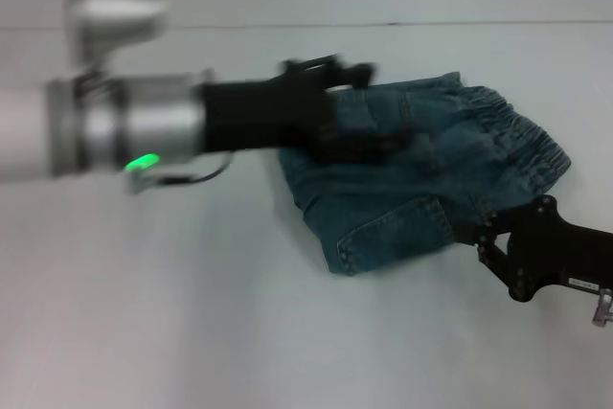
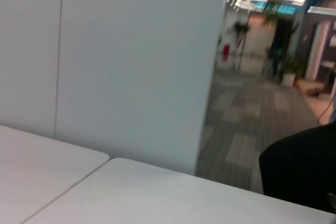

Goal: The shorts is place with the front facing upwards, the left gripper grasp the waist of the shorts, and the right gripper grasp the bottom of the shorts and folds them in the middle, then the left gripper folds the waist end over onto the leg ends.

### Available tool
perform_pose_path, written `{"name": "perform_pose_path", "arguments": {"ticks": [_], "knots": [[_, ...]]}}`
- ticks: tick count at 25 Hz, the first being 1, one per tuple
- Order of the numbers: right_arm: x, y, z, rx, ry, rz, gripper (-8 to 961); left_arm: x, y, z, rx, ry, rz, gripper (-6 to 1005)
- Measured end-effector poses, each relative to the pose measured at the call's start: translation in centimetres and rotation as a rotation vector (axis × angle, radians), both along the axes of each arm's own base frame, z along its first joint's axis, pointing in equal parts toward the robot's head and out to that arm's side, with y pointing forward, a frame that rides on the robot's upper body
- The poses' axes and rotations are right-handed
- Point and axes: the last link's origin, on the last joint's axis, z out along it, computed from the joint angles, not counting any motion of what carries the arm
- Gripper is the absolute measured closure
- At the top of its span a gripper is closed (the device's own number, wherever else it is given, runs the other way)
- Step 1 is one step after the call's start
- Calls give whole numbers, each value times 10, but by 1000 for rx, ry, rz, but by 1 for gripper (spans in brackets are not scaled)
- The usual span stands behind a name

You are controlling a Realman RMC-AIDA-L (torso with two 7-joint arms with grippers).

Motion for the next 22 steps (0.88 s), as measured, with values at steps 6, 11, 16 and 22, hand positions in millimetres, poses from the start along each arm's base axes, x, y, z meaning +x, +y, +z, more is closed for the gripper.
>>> {"name": "perform_pose_path", "arguments": {"ticks": [6, 11, 16, 22], "knots": [[5, -1, 13, -17, 15, -35, 877, -93, -48, 45, 124, -99, 92, 113], [6, -12, 21, -78, 22, -9, 822, -153, -99, 59, 204, -129, 144, 59], [6, -27, 35, -155, 28, 13, 689, -184, -138, 58, 214, -52, 179, 60], [11, -34, 42, -139, 13, -1, 435, -197, -164, 53, 134, -3, 200, 61]]}}
